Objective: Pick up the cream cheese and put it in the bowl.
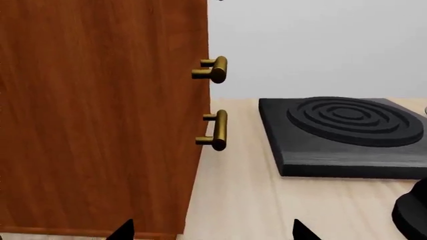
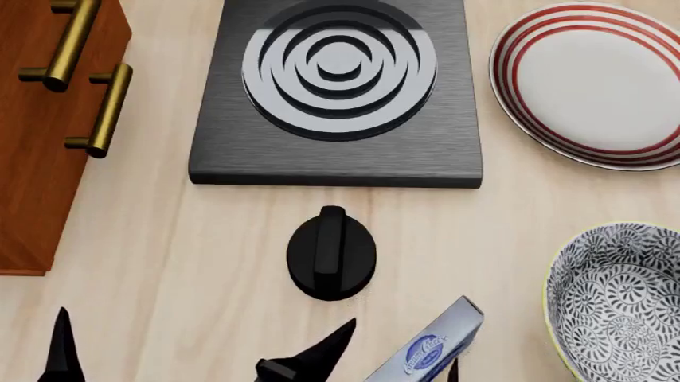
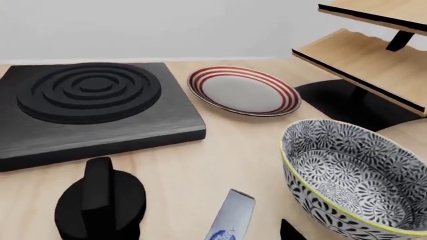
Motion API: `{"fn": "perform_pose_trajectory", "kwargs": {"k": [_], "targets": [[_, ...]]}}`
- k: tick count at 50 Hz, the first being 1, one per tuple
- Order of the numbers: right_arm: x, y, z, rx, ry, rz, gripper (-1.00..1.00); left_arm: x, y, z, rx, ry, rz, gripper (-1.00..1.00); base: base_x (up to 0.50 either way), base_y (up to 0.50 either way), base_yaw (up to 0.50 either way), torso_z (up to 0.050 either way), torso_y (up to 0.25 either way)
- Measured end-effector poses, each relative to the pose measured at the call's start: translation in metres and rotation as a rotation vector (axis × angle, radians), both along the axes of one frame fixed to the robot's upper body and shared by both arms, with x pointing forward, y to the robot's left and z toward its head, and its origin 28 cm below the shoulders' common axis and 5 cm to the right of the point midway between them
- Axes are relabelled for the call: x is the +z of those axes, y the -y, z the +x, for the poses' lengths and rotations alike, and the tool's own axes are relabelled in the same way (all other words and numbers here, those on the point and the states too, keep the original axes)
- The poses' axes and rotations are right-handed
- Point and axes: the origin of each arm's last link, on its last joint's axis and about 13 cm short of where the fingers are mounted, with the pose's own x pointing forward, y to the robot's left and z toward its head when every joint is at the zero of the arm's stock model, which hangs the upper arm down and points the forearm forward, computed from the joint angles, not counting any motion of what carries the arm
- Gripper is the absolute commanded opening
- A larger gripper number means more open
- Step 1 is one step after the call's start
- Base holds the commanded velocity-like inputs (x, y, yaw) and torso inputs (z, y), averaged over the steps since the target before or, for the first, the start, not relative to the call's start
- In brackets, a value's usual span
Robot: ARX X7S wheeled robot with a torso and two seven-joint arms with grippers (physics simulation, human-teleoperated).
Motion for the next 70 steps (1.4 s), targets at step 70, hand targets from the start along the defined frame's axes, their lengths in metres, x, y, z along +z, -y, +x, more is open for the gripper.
{"fn": "perform_pose_trajectory", "kwargs": {"k": [70], "targets": [[-0.015, 0.003, 0.008, 0.015, -0.19, 0.067, 1.0, -0.005, 0.0, 0.004, 0.008, -0.016, -0.002, 1.0, 0.0, 0.0, 0.0, 0.0, 0.0]]}}
